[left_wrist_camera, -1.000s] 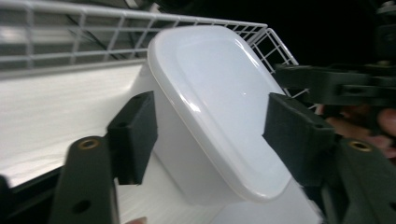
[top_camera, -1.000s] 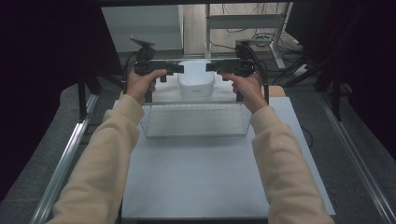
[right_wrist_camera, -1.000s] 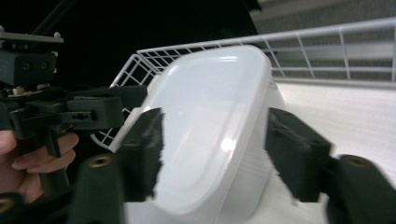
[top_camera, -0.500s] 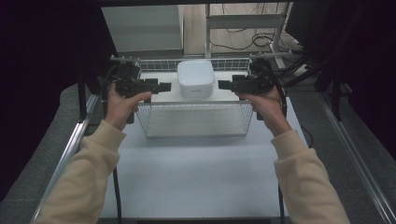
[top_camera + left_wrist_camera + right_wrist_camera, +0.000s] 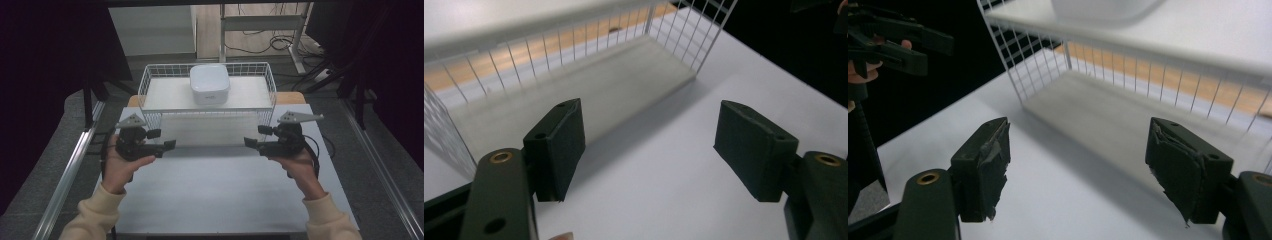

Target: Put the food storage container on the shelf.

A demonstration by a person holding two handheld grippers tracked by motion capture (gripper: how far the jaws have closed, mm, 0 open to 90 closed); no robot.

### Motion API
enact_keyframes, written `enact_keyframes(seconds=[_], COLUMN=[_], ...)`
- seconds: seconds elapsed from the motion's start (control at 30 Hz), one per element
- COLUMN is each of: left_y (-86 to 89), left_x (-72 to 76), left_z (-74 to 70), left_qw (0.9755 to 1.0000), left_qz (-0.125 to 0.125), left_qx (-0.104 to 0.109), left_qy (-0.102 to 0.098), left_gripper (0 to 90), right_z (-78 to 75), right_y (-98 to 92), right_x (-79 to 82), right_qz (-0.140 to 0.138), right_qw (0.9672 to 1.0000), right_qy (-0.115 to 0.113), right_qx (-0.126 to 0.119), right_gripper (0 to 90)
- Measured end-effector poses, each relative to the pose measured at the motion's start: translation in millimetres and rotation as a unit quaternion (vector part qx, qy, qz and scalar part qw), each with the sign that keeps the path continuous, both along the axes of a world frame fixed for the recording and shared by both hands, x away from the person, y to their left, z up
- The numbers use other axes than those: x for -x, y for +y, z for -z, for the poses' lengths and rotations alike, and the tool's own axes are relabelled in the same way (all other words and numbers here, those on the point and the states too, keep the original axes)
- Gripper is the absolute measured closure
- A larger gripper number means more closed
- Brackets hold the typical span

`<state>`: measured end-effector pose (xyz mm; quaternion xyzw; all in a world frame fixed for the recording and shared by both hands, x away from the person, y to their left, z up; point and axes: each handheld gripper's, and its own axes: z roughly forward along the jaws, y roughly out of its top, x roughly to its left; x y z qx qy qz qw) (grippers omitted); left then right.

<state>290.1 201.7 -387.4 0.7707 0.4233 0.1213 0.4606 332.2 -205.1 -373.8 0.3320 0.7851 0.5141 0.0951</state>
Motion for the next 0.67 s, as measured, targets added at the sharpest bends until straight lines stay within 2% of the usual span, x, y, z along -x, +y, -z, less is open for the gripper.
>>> enact_keyframes(seconds=[0.1, 0.13, 0.17, 0.2, 0.23, 0.27, 0.3, 0.33, 0.43, 0.53, 0.67], left_y=[-0.5, -0.5, -0.9, -2.2, -2.2, -1.7, -0.6, 0.3, 0.5, 1.9, 4.6], left_x=[9.7, 9.7, 13.0, 15.9, 15.9, 17.4, 18.6, 18.5, 18.7, 20.3, 21.3], left_z=[18.8, 18.8, 27.3, 40.0, 40.0, 48.0, 53.8, 61.7, 65.6, 64.3, 67.0], left_qw=[0.9999, 0.9999, 0.9999, 0.9995, 0.9995, 0.9992, 0.9991, 0.9986, 0.9984, 0.9987, 0.9986], left_qz=[0.003, 0.003, 0.001, 0.005, 0.005, 0.007, 0.002, 0.001, -0.001, -0.003, -0.01], left_qx=[-0.006, -0.006, -0.009, -0.017, -0.017, -0.017, -0.012, -0.016, -0.019, -0.014, -0.01], left_qy=[0.01, 0.01, 0.015, 0.027, 0.027, 0.035, 0.04, 0.05, 0.054, 0.05, 0.052], left_gripper=[27.4, 27.4, 27.4, 27.2, 26.7, 26.7, 26.6, 26.9, 26.6, 26.2, 25.1], right_z=[19.4, 19.4, 33.8, 39.0, 45.1, 45.1, 52.5, 61.0, 65.0, 65.7, 66.4], right_y=[-7.5, -7.5, -13.8, -15.4, -17.3, -17.3, -18.8, -19.5, -20.9, -21.2, -18.3], right_x=[9.5, 9.5, 16.5, 18.6, 21.0, 21.0, 23.6, 26.9, 28.9, 30.5, 35.0], right_qz=[0.007, 0.007, 0.016, 0.017, 0.017, 0.017, 0.018, 0.02, 0.025, 0.027, 0.034], right_qw=[0.9999, 0.9999, 0.9997, 0.9996, 0.9995, 0.9995, 0.9993, 0.9986, 0.9984, 0.9985, 0.9982], right_qy=[0.011, 0.011, 0.016, 0.02, 0.027, 0.027, 0.029, 0.036, 0.035, 0.031, -0.01], right_qx=[0.002, 0.002, 0.007, 0.005, 0.007, 0.007, 0.015, 0.032, 0.037, 0.036, 0.048], right_gripper=[25.9, 25.9, 25.9, 25.9, 25.9, 25.9, 25.9, 25.1, 25.1, 24.6, 21.6])
